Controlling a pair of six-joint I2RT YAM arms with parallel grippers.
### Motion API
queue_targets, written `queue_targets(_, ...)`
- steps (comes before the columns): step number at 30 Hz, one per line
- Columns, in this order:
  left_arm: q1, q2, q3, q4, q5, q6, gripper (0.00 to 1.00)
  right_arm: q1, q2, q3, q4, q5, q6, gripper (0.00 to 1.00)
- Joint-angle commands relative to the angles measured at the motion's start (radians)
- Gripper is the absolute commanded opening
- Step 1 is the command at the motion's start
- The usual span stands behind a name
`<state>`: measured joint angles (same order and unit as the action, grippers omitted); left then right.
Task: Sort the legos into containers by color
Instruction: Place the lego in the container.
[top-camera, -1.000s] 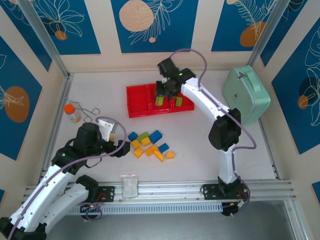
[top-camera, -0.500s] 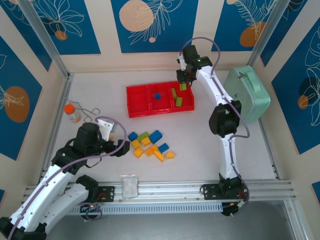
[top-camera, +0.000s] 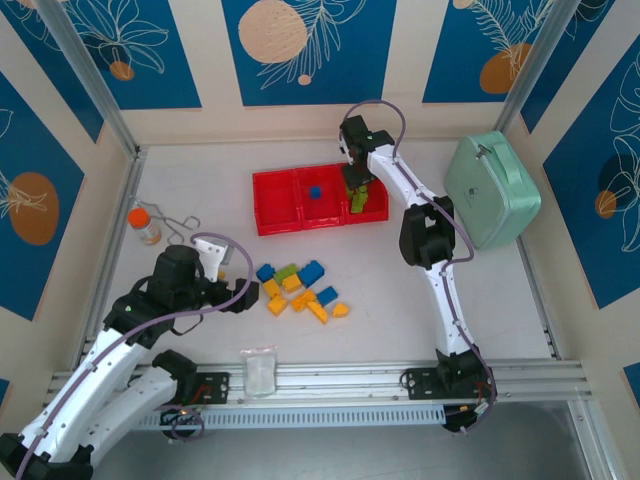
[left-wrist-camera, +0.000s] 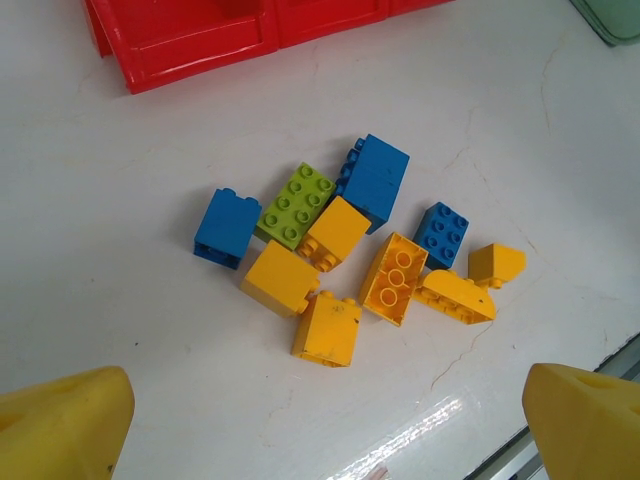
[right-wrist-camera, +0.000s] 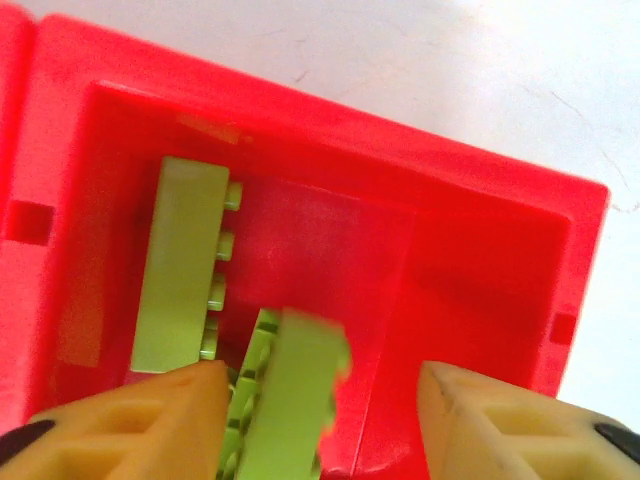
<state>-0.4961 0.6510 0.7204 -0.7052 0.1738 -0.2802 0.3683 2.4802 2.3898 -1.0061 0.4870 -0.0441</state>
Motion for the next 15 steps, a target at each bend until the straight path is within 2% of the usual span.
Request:
queue_targets(1,-0.008,-0.010,-0.003,-0.022,-0.010,0.009,0.99,0.007,-0.013,0.024,-0.017,0.042,0.048,0.70)
queue_targets(6,-0.008,-0.013,-0.002,-0.021,-0.012,0.010,0.99,0.040,-0.057,0.092,-0.109,0.131,0.107,0.88)
queue_targets(10,-0.008,-0.011,-0.002,-0.019,-0.006,0.010,0.99,0.057,-0.126,0.134,-0.259,0.108,0.263,0.91)
queue_targets(12,-0.009,-0.010,-0.003,-0.019,-0.005,0.009,0.99,0.064,-0.186,0.099,-0.324,0.073,0.374,0.92)
queue_targets(15,-0.009,-0.007,-0.003,-0.017,-0.001,0.010,0.99,0.087,-0.330,-0.078,-0.343,-0.001,0.586,0.92)
